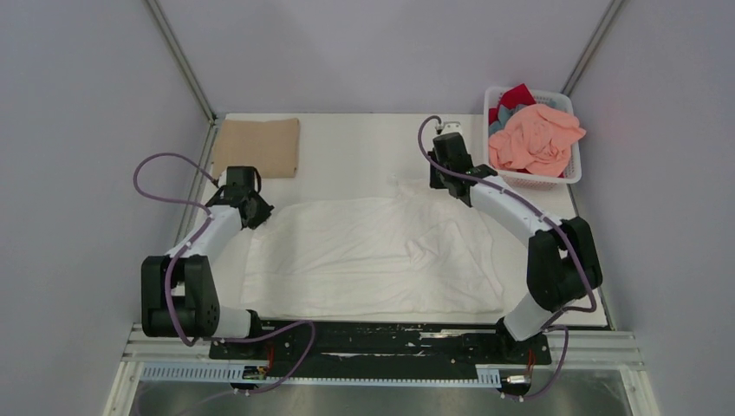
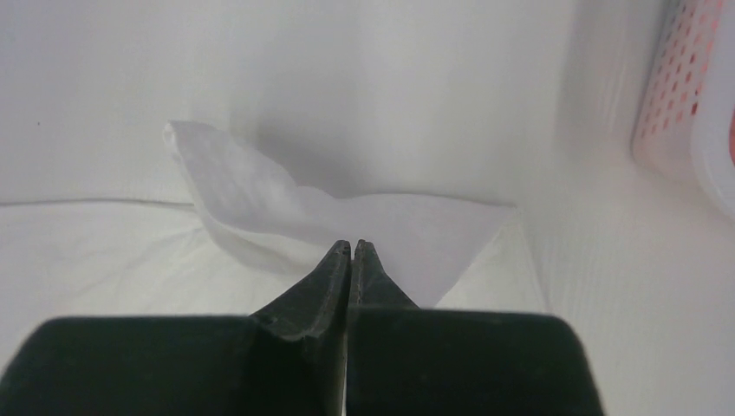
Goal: Fold and stack the t-shirts
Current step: Fold the other side of the tshirt into a rectangle
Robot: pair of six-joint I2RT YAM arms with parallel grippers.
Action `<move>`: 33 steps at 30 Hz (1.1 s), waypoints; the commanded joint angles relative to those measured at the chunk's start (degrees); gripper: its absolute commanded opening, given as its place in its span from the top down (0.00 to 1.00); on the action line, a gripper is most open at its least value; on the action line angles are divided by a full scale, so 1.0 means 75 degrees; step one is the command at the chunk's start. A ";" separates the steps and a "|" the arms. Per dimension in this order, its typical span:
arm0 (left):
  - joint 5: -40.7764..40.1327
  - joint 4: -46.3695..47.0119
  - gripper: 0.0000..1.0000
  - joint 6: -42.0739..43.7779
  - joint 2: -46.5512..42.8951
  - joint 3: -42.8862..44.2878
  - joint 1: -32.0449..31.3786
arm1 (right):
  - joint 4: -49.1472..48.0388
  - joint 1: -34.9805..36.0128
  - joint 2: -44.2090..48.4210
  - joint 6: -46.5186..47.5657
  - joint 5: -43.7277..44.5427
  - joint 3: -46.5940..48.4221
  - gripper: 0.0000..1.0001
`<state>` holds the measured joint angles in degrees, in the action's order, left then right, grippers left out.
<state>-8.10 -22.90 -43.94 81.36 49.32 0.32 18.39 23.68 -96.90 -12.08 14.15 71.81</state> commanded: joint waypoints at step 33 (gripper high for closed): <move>-0.1962 -0.1172 1.00 -0.1949 -0.4197 -0.2335 -0.0159 | 0.5104 0.1354 0.6233 -0.2486 0.0828 -0.2303 1.00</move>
<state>-20.08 -32.45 -56.03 49.54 32.49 -0.78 52.36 32.93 -50.89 -25.52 20.84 55.16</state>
